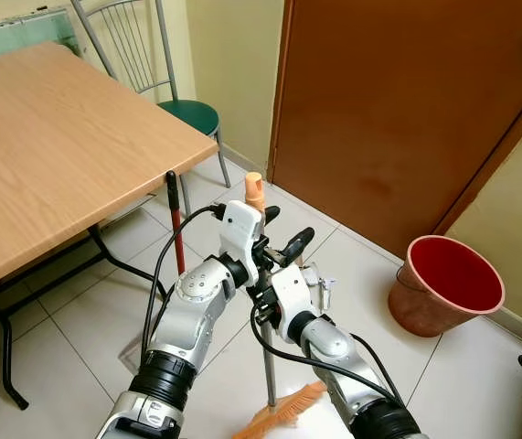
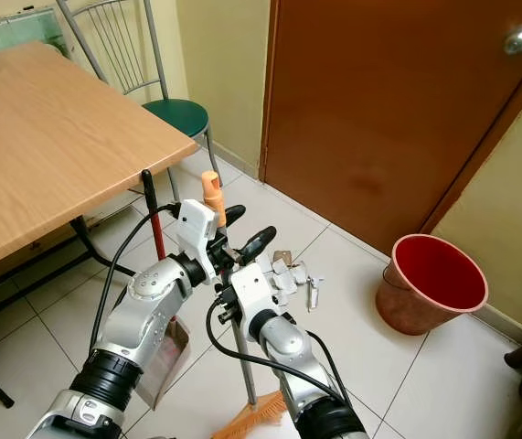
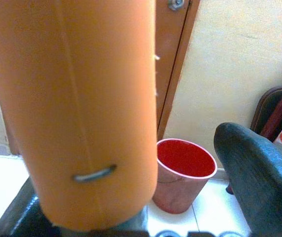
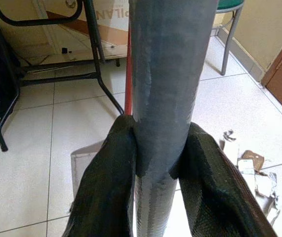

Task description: Sweep floor

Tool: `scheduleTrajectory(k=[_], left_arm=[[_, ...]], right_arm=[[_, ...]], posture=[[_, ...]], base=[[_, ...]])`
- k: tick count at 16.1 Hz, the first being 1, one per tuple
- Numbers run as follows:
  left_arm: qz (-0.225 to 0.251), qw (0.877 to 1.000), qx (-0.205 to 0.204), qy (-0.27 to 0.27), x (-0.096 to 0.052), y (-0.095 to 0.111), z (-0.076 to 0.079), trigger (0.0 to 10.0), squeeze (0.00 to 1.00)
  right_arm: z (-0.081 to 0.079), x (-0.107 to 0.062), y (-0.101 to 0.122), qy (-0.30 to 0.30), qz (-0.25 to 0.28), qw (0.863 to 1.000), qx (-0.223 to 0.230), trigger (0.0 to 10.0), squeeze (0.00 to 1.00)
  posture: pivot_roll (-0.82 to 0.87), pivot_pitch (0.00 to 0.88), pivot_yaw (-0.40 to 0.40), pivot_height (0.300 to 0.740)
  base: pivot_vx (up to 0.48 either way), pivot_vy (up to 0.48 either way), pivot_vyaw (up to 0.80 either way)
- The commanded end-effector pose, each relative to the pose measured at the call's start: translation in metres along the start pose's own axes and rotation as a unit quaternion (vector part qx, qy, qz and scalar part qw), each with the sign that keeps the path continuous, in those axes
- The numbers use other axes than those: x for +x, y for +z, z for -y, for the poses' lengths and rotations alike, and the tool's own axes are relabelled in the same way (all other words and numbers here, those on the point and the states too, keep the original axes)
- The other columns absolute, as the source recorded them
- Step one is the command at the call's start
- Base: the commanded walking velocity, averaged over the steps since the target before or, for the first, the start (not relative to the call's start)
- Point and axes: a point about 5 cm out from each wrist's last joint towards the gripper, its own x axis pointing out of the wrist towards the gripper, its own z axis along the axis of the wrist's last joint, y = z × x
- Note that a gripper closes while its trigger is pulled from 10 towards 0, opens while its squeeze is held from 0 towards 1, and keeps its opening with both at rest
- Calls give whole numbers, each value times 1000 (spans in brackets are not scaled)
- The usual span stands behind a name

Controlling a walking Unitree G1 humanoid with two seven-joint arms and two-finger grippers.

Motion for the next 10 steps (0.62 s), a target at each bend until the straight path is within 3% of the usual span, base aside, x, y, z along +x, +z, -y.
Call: scheduleTrajectory(k=[1,3,4,5,6,7,10], left_arm=[[3,1000,1,-2,1,2,2,1137,0],[5,1000,2,1,2,4,1,314,0],[7,1000,3,1,2,5,1,824,0],[6,1000,3,2,1,5,1,3137,0],[4,1000,4,4,0,3,1,6980,0],[-2,1000,2,11,-3,-2,0,10000,0],[-6,1000,1,17,-7,-5,-2,10000,0]], right_arm=[[-1,4,8,4,17,1000,-7,902,0],[0,4,8,1,17,1000,-7,1020,0],[1,4,8,-6,18,1000,-7,1020,0],[3,4,9,-13,20,1000,-5,1020,0],[4,5,10,-20,23,1000,-5,980,0],[8,7,14,-32,29,999,-2,510,0],[12,8,19,-38,37,999,-3,314,0]], posture=[[77,75,-15,740],[77,75,-15,740],[74,75,-14,740],[74,75,-14,740],[74,77,-14,740],[75,78,-15,740],[78,80,-19,740]], base=[[0,0,0],[0,0,0],[0,0,0],[0,0,0],[0,0,0],[0,0,0],[0,0,0]])
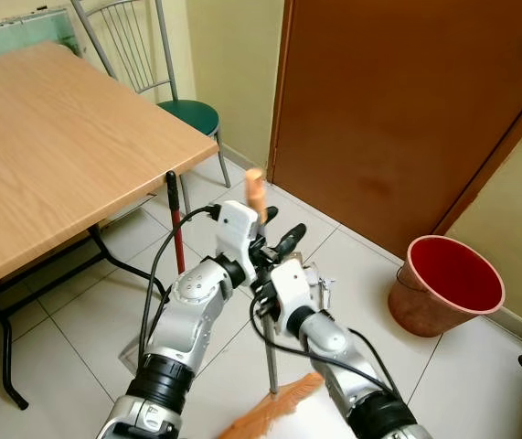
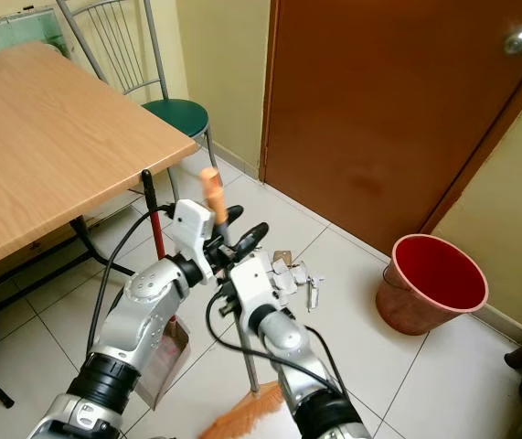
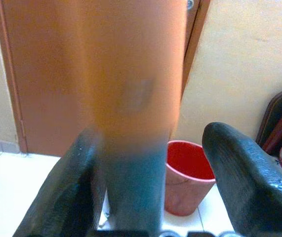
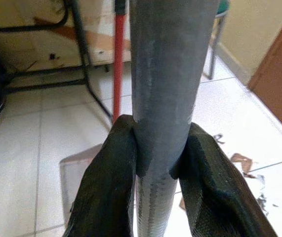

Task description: Sweep floor

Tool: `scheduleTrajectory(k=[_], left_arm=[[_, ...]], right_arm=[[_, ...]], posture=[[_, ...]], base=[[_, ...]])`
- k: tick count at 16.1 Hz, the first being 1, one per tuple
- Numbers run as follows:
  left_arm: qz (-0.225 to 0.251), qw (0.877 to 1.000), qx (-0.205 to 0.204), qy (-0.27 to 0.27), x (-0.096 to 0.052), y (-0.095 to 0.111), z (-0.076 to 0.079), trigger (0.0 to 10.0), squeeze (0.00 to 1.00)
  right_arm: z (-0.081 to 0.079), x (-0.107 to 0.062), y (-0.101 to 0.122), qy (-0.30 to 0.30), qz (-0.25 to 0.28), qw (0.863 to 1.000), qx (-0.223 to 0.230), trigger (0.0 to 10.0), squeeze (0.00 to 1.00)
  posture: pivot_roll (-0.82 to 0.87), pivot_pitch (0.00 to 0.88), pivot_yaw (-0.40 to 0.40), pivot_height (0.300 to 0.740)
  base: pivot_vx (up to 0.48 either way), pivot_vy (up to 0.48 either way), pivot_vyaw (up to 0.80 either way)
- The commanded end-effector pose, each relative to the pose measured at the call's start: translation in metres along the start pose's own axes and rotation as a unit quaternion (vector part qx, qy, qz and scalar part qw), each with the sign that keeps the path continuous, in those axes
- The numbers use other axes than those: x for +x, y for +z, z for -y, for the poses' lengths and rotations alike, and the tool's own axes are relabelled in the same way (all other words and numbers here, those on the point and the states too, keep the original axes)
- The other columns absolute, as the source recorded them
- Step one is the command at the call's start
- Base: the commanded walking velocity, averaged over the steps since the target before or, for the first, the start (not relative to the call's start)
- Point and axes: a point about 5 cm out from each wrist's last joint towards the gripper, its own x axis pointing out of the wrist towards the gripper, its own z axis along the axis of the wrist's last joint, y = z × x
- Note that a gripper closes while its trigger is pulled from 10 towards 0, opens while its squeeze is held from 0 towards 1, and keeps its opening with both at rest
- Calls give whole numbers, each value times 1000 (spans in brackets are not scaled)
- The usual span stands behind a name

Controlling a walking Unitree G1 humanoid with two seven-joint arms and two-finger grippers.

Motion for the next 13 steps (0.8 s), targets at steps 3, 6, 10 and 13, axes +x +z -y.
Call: scheduleTrajectory(k=[3,6,10,13], left_arm=[[-10,1000,-1,-3,-2,-5,1,10000,1000],[-12,1000,5,-8,-1,-4,2,10000,604],[-17,1000,7,-11,1,-5,1,10000,0],[-14,1000,10,-12,5,-2,-2,6824,0]], right_arm=[[5,4,12,-11,28,1000,0,39,0],[4,3,11,-11,28,1000,1,0,0],[1,3,10,-4,28,1000,1,0,0],[-1,2,7,0,24,1000,1,0,0]], posture=[[76,81,-20,740],[75,81,-21,740],[75,82,-21,740],[72,83,-21,740]], base=[[0,0,0],[0,0,0],[0,0,0],[0,0,0]])
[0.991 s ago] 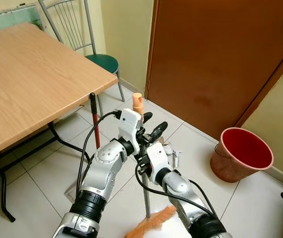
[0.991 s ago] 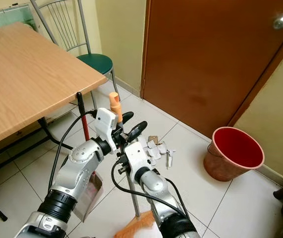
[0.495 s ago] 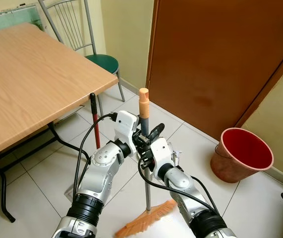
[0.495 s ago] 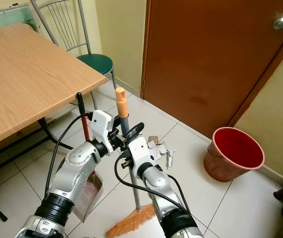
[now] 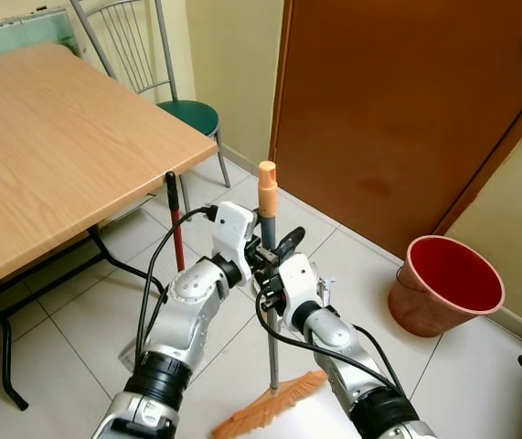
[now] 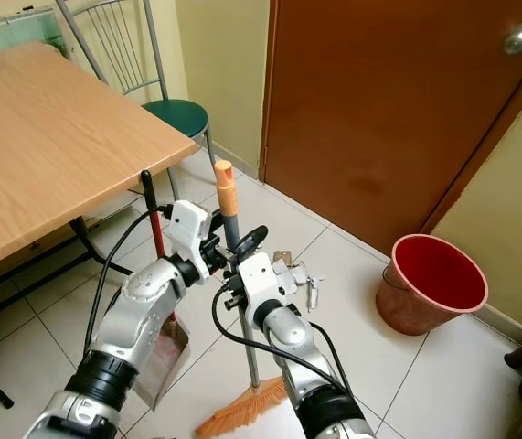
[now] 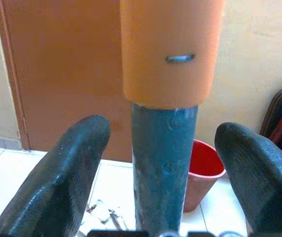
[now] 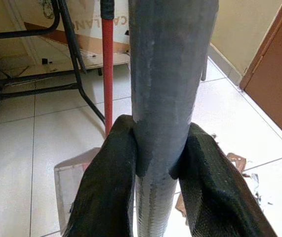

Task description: Sweep floor

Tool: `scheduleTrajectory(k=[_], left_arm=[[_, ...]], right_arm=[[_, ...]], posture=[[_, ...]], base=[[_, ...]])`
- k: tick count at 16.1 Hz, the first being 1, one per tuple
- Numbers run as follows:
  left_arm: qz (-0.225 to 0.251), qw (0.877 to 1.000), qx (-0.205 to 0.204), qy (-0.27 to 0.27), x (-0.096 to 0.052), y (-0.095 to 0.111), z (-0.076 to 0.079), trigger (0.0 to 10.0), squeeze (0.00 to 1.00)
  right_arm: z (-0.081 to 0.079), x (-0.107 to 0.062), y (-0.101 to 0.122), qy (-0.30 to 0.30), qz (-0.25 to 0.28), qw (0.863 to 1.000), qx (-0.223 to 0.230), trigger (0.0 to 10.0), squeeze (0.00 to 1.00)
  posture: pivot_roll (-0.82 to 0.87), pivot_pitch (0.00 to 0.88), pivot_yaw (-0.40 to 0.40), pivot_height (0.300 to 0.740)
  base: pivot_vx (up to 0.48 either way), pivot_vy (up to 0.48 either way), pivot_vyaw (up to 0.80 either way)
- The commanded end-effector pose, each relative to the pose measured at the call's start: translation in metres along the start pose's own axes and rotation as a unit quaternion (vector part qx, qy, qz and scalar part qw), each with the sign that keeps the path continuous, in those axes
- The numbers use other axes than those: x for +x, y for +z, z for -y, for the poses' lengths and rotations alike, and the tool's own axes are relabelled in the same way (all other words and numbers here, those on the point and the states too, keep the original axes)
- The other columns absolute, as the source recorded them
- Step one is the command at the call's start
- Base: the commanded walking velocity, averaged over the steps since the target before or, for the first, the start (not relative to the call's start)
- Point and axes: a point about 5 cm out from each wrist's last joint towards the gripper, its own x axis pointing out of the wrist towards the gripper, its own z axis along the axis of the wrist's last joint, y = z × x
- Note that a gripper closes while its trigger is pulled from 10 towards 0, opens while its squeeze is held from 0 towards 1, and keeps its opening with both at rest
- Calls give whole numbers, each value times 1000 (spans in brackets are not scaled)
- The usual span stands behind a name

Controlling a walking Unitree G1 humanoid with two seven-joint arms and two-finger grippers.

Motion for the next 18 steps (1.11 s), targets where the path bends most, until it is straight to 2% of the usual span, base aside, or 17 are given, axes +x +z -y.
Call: scheduleTrajectory(k=[1,2,4,5,13,18], left_arm=[[-5,1000,5,-10,3,0,1,4627,0],[-3,1000,5,-11,4,2,0,3961,0],[-2,1000,6,-16,6,3,0,392,0],[-4,1000,5,-19,6,2,1,0,0],[-12,1000,6,-13,2,0,-7,0,0],[-17,1000,2,-18,1,-4,-4,0,0]], right_arm=[[-5,1,5,6,18,1000,-2,0,0],[-5,1,4,7,17,1000,-2,0,0],[-6,0,3,7,16,1000,-2,0,0],[-5,0,4,6,16,1000,-1,0,0],[-5,0,2,8,14,1000,-3,0,0],[-5,-1,1,7,14,1000,-3,0,0]], posture=[[72,83,-19,740],[72,83,-19,740],[70,82,-17,740],[68,82,-14,740],[75,82,-18,740],[73,83,-17,740]], base=[[0,0,0],[0,0,0],[0,0,0],[0,0,0],[0,0,0],[0,0,0]])
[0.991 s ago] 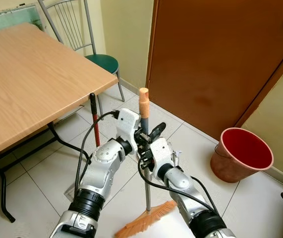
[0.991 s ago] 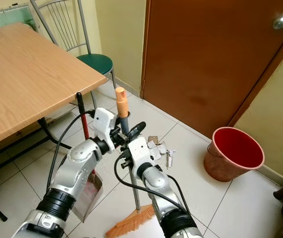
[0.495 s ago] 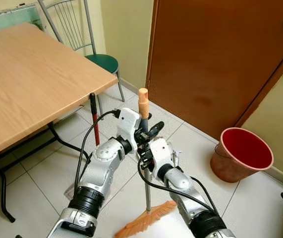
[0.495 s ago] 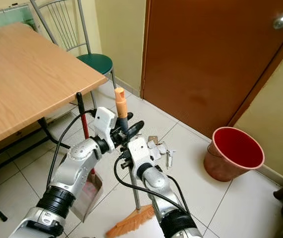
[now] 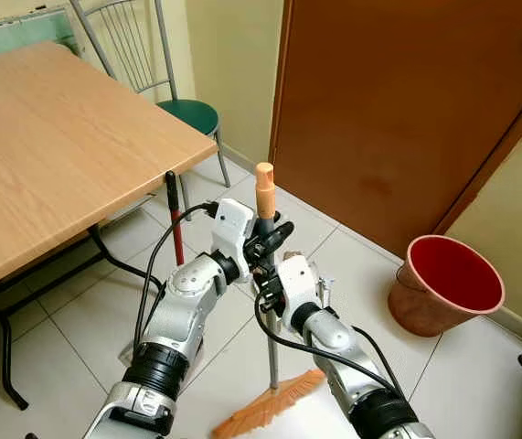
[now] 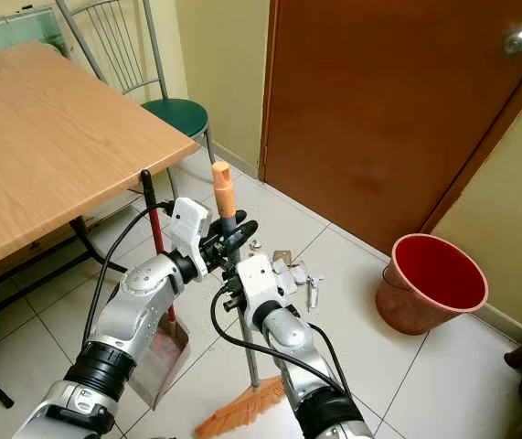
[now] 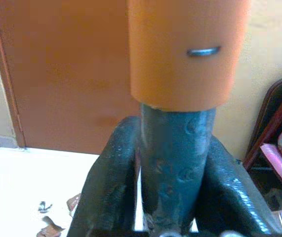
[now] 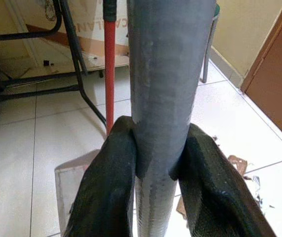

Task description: Sweep floor

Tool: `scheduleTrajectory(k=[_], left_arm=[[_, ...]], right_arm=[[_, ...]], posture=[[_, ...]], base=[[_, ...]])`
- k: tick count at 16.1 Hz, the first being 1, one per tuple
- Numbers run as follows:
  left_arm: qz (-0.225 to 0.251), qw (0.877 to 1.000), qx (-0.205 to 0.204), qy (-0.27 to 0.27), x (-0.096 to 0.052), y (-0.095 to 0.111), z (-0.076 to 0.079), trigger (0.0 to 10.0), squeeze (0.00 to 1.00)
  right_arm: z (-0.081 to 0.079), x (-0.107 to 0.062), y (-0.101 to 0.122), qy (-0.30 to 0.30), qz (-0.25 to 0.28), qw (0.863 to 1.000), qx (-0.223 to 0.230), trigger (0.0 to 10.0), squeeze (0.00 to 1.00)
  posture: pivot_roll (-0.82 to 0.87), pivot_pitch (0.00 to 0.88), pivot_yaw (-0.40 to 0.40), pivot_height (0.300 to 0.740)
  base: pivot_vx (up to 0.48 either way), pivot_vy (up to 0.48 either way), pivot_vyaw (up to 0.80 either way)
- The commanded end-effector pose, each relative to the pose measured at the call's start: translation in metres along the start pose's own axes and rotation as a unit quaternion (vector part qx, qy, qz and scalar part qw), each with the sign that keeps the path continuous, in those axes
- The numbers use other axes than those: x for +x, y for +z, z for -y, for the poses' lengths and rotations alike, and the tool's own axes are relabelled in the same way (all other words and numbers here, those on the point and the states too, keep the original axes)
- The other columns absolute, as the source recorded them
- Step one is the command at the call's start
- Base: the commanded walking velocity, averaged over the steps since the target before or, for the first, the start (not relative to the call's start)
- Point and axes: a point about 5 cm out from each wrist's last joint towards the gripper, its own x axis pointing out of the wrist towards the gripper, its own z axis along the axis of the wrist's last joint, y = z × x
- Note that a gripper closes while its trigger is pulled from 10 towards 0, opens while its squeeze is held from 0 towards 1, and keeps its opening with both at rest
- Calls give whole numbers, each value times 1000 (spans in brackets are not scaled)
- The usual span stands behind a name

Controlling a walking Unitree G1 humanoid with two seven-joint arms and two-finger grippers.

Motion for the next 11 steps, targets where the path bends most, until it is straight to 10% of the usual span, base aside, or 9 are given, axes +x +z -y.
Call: scheduleTrajectory(k=[1,10,11], left_arm=[[-5,1000,-1,-9,2,-3,4,0,0],[-19,1000,-4,-1,1,-11,2,0,0],[-19,1000,-1,6,0,-12,0,0,0]], right_arm=[[-4,0,3,6,11,1000,-2,0,0],[-6,-1,2,9,11,1000,-2,0,0],[-6,-1,2,13,11,1000,-3,4784,0]], posture=[[71,84,-16,740],[69,85,-15,740],[69,85,-15,740]], base=[[0,0,0],[0,0,0],[0,0,0]])
